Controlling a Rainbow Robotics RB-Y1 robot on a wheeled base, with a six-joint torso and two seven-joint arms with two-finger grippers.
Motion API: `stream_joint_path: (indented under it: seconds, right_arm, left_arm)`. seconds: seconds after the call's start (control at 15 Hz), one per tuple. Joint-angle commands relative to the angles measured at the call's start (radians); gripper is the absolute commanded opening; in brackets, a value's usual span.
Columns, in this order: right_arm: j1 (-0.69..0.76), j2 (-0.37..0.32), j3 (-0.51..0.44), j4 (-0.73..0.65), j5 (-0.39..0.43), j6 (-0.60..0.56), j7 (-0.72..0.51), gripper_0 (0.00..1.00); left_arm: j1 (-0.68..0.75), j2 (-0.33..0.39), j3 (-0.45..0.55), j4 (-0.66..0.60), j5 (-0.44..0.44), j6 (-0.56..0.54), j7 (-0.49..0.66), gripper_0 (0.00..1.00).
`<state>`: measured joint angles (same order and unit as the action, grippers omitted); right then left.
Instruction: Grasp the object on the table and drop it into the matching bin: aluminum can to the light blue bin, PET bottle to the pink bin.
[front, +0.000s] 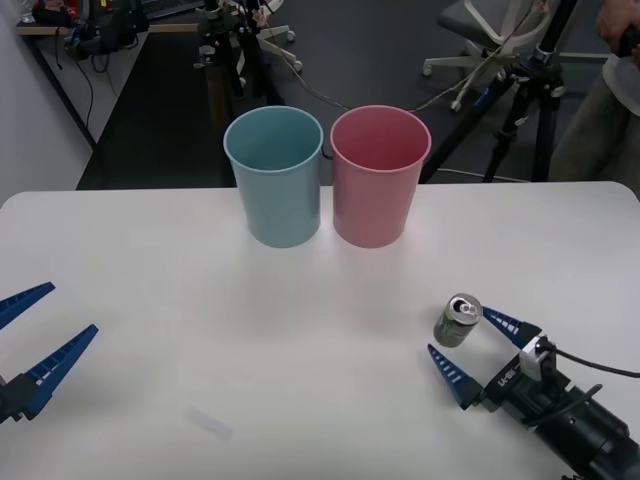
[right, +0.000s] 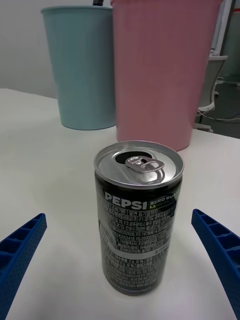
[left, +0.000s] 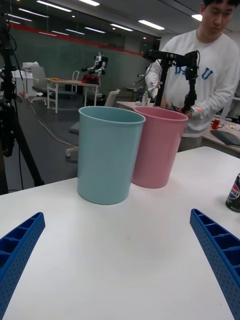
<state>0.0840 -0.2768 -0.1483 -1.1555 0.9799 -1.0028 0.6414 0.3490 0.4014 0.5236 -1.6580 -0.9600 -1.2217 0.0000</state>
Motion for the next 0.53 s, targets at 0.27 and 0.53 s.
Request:
stream_joint_path:
  seconds: [0.27,0.53]
  right_arm:
    - [-0.036,0.001,0.033,0.010,0.003,0.047,0.004,1.00]
    - [-0.055,0.001,0.052,0.010,0.003,0.075,-0.002,1.00]
  left_arm:
    - [0.000,0.000,0.000,0.000,0.000,0.000,0.000,1.00]
    - [0.000,0.000,0.000,0.000,0.000,0.000,0.000,1.00]
